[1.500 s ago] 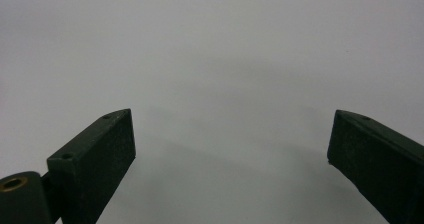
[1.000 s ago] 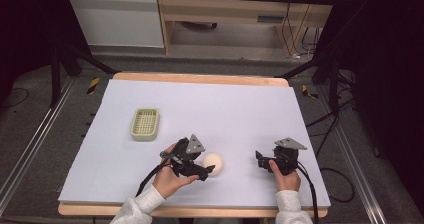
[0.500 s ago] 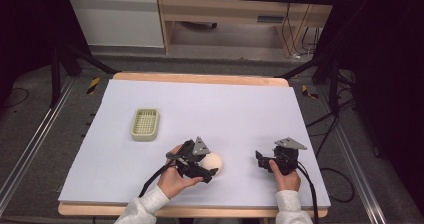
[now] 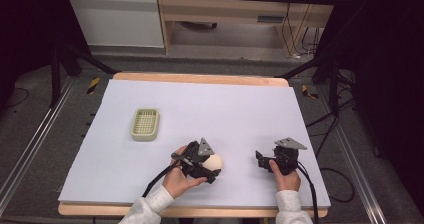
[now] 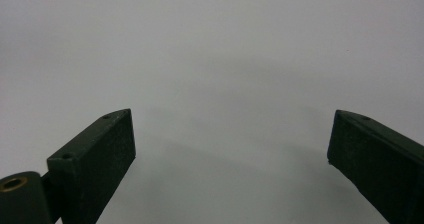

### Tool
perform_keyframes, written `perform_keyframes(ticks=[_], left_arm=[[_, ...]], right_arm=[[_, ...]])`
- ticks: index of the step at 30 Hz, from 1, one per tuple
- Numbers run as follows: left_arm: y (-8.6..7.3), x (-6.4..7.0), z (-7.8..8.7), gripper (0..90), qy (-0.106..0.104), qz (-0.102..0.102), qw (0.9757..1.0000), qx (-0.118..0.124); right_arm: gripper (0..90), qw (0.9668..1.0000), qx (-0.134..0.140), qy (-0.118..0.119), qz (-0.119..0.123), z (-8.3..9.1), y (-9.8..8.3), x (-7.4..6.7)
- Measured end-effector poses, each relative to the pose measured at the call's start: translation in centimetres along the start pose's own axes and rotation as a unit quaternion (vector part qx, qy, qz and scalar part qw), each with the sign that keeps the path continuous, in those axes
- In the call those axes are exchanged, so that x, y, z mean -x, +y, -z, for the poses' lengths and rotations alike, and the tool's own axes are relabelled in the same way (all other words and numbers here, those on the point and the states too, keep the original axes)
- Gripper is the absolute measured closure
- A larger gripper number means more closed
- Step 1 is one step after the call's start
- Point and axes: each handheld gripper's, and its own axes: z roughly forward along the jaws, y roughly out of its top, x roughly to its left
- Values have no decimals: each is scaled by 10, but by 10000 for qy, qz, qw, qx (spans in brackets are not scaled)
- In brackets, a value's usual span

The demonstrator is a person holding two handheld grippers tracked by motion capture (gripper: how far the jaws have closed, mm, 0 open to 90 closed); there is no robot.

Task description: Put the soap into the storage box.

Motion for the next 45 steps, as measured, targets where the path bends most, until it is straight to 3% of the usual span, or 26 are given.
perform_keyframes(ticks=[15, 21, 45], left_arm=[[1, 2, -11, 184, -26, 13, 10000, -74], [0, 2, -14, 200, 64, -38, 9999, -113], [0, 2, -20, 239, 27, 73, 9998, -192]], right_arm=[[54, 10000, 0, 0, 2, 0, 0, 0], [55, 10000, -2, 5, -5, 0, 0, 0], [54, 10000, 2, 8, -18, 0, 0, 0]])
